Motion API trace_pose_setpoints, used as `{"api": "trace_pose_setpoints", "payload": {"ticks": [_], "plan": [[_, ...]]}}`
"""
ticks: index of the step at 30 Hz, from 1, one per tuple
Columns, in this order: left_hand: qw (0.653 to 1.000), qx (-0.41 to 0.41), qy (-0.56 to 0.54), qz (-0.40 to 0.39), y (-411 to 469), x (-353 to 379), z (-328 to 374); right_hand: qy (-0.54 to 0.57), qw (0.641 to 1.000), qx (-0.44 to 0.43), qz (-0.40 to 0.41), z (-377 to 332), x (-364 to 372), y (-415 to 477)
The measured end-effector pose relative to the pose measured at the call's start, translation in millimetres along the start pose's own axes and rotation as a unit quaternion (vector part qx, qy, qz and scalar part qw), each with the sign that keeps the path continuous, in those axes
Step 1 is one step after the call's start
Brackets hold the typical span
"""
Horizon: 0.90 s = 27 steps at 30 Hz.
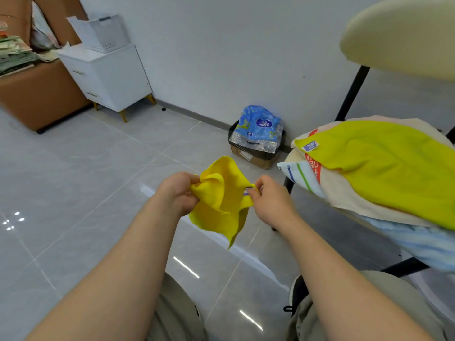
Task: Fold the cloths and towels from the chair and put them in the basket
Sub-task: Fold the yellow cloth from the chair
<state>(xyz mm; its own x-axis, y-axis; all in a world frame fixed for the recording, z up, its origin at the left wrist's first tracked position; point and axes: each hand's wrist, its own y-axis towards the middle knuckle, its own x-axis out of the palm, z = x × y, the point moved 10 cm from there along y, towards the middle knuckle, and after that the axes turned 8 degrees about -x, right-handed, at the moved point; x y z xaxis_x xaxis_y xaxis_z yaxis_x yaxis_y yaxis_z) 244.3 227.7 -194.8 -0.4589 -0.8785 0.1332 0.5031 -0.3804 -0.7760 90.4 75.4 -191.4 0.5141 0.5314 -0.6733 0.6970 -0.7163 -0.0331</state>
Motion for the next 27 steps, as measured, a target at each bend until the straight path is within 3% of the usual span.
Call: {"api": "trace_pose_setpoints", "payload": {"ticks": [6, 11, 15, 20, 24, 27], "plan": [[0.990, 0.078, 0.015, 0.118, 25.3, -32.0, 9.6, -0.060, 0.997, -0.025, 0.032, -7.1, -27.9, 6.7], [0.986, 0.139, -0.012, 0.089, 21.6, -30.0, 7.5, -0.016, 0.999, -0.024, 0.039, -10.4, -34.9, 18.9], [0.995, 0.070, -0.046, 0.051, 42.1, -30.2, -11.9, -0.016, 0.998, -0.025, 0.051, -4.8, -39.9, 26.0], [0.996, 0.081, 0.034, -0.014, 52.1, -7.1, 2.3, 0.022, 0.995, -0.009, 0.098, 4.0, -46.0, 36.2], [0.984, 0.148, 0.103, 0.018, 57.5, -1.1, 13.1, 0.043, 0.991, -0.012, 0.123, 4.8, -44.3, 44.8], [0.939, 0.245, 0.228, 0.077, 53.0, -0.6, 27.7, 0.045, 0.991, -0.015, 0.126, 3.5, -42.2, 51.6]]}}
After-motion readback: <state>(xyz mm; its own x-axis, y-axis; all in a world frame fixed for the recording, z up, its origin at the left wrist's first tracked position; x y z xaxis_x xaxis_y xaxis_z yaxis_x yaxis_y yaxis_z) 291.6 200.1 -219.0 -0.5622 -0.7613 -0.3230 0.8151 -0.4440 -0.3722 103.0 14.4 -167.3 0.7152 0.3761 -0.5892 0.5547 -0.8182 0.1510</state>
